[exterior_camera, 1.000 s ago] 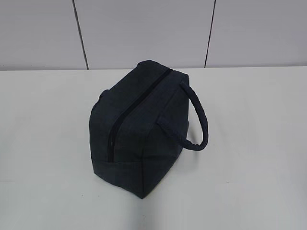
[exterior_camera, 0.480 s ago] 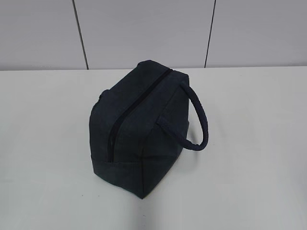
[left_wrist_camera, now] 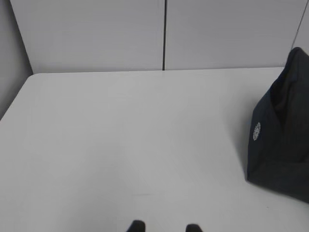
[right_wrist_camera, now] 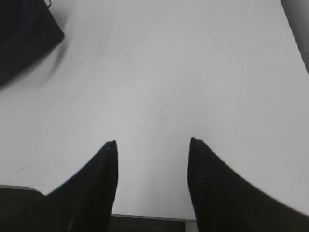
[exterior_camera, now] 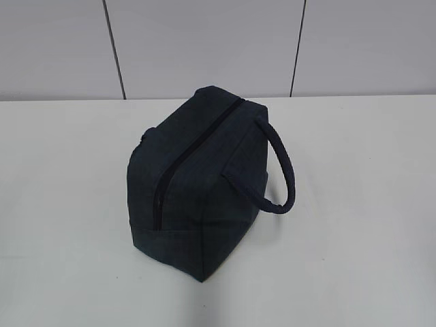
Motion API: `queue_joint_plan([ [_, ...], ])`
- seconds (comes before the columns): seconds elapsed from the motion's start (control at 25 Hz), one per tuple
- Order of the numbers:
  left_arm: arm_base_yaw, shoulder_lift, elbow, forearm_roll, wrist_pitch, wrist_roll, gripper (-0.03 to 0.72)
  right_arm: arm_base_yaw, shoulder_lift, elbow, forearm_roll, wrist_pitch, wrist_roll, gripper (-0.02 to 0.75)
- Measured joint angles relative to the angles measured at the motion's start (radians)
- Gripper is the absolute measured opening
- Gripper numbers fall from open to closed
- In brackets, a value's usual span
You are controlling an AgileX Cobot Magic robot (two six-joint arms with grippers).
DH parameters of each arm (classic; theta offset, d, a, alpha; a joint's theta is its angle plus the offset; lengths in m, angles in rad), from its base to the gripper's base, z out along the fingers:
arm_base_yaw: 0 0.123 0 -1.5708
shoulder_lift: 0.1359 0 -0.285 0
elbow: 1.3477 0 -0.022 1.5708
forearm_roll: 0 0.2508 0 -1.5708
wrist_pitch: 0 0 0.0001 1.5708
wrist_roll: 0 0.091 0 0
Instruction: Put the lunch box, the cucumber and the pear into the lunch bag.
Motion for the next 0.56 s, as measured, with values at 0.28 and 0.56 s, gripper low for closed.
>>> queue_joint_plan([
  [0.28,0.041,0.000,0.000,0.000,0.000,0.000,0.165,-0.046,0.000,0.000,0.000,0.000,0.000,0.377],
  [0.56,0.041,0.000,0.000,0.000,0.000,0.000,0.165,-0.046,0.000,0.001,0.000,0.000,-0.002,0.377],
])
